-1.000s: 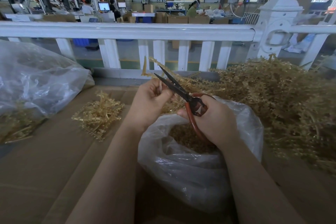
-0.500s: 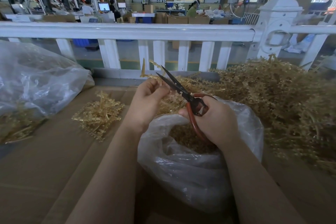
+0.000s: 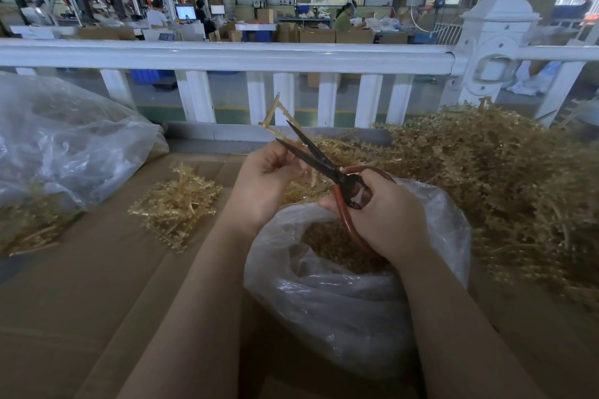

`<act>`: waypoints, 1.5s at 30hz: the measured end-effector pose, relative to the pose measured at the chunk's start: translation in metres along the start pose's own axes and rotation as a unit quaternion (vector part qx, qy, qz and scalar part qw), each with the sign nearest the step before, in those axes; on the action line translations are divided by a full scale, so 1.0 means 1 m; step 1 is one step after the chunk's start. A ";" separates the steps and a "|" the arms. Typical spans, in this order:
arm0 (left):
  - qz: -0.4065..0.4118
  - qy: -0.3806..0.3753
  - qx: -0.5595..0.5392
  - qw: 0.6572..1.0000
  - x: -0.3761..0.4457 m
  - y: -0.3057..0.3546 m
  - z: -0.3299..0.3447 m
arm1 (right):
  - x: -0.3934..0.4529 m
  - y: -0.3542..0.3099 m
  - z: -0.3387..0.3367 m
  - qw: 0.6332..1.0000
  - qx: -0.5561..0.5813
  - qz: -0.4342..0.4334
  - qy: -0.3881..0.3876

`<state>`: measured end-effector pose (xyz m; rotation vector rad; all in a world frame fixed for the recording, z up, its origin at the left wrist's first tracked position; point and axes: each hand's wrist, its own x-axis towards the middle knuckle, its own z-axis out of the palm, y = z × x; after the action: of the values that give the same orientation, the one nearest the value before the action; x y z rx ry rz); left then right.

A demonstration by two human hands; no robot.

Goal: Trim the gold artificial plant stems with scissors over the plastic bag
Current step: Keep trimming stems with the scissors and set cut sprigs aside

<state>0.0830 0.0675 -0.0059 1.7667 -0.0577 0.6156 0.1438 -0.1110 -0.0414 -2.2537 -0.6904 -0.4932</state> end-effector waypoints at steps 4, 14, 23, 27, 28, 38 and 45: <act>0.006 -0.005 0.018 1.000 -0.001 0.002 0.001 | 0.000 0.000 -0.001 1.000 -0.006 -0.003 0.008; 0.008 -0.003 0.027 1.000 0.001 0.000 0.000 | 0.000 -0.001 -0.001 0.998 -0.039 -0.008 0.038; 0.000 -0.010 0.013 1.000 0.001 0.000 -0.001 | 0.001 -0.001 0.001 0.998 -0.027 -0.022 0.051; -0.010 -0.008 0.007 1.000 0.000 0.000 0.000 | 0.000 0.000 0.002 0.998 -0.007 -0.029 0.050; -0.011 -0.006 0.005 1.000 0.000 0.000 0.000 | 0.001 0.000 0.002 0.999 -0.003 -0.027 0.047; -0.062 0.004 -0.035 0.997 0.001 -0.005 0.007 | 0.003 0.000 0.004 0.976 0.205 0.061 0.040; -0.051 -0.054 -0.003 0.997 -0.002 -0.006 0.021 | 0.008 -0.004 0.004 0.939 0.338 0.063 -0.012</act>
<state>0.0917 0.0497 -0.0152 1.7847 -0.0437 0.4458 0.1478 -0.1027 -0.0381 -1.6383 -0.6044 -0.1277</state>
